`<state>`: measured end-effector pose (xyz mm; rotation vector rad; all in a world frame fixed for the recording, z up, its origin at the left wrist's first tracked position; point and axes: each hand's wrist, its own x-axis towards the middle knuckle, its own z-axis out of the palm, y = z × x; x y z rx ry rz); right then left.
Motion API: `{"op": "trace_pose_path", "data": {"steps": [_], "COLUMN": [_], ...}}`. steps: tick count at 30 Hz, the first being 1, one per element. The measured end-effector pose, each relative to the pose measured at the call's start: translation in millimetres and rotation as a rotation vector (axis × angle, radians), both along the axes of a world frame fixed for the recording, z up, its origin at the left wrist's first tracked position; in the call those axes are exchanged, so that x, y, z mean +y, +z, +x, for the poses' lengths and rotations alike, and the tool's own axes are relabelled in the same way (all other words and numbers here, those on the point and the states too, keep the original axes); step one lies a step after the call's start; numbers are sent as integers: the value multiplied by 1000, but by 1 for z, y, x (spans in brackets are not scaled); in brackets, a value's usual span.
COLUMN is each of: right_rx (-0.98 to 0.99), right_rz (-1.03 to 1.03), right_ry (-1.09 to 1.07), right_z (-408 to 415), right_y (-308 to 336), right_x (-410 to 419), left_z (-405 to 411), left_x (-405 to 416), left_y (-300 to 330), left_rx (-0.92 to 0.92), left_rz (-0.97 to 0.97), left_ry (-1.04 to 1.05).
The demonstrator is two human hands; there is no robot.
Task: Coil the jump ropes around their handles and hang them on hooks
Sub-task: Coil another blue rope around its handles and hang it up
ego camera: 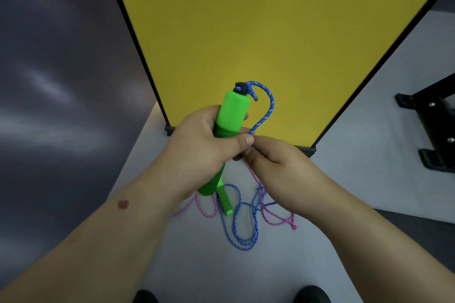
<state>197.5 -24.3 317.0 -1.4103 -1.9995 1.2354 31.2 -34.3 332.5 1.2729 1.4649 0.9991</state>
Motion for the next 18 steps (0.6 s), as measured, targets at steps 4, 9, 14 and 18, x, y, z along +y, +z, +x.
{"op": "trace_pose_path", "data": {"steps": [4,9,14,18], "right_rx": [33,111,134,177], "right_rz": [-67,-90,26,-11], "right_ry": [-19,-252,-271,-163], "right_z": [5,13,8,11], "right_y": [-3,-7,0,5], "right_x": [0,5,4,3], "left_z": [-1,-25,8,13], "left_x": [4,12,-6,-8], "left_y": [-2,-6,8,1], "left_rx": [17,-32,512,471], "left_rz": [70,108,388,266], "left_ry": [213,548,19,-97]}}
